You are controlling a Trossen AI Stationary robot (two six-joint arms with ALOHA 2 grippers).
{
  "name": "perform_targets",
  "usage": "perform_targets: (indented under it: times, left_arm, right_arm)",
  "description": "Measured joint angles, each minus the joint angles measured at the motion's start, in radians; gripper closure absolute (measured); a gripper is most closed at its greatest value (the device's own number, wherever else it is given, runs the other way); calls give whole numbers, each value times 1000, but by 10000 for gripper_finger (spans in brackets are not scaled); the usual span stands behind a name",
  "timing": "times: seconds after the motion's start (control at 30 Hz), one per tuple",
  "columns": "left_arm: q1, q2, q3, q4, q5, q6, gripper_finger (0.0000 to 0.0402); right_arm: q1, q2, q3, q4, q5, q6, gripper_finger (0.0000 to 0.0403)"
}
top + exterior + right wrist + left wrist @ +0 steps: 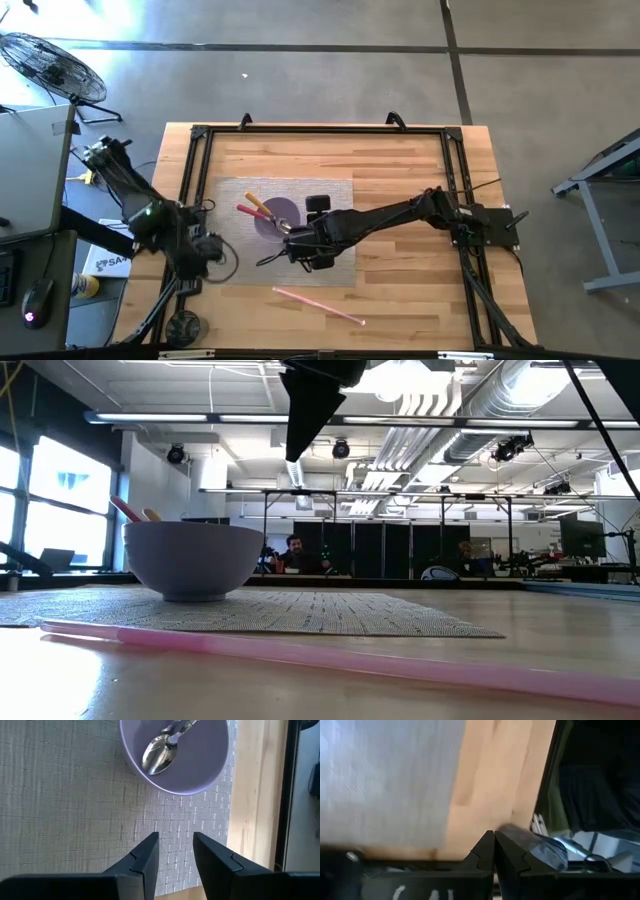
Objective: Pick & Place Utensil
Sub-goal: Put the blue cup on the top right of the brown placemat
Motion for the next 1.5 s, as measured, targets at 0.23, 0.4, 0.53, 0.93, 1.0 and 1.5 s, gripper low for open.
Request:
perform_targets:
  times: [0.23, 0.4, 0.53, 0.93, 1.0, 1.5]
  left_arm:
    - [-150, 62, 3, 9, 26, -189, 401]
    - [-225, 63, 3, 95, 16, -260, 401]
    - [-273, 65, -2, 154, 42, -258, 401]
    - [-390, 151, -3, 124, -34, -218, 401]
    - [-390, 174, -3, 125, -35, -203, 401]
    - [-388, 268, -4, 129, -70, -363, 384]
  right_arm:
    - [-1, 0, 0, 4, 34, -3, 289]
    - [-5, 0, 0, 5, 32, -7, 289]
    - [-5, 0, 0, 20, 34, -27, 289]
    - [-13, 0, 0, 82, 19, -75, 289]
    - [-20, 0, 0, 91, 8, -78, 289]
    - [-39, 0, 0, 102, -24, -79, 289]
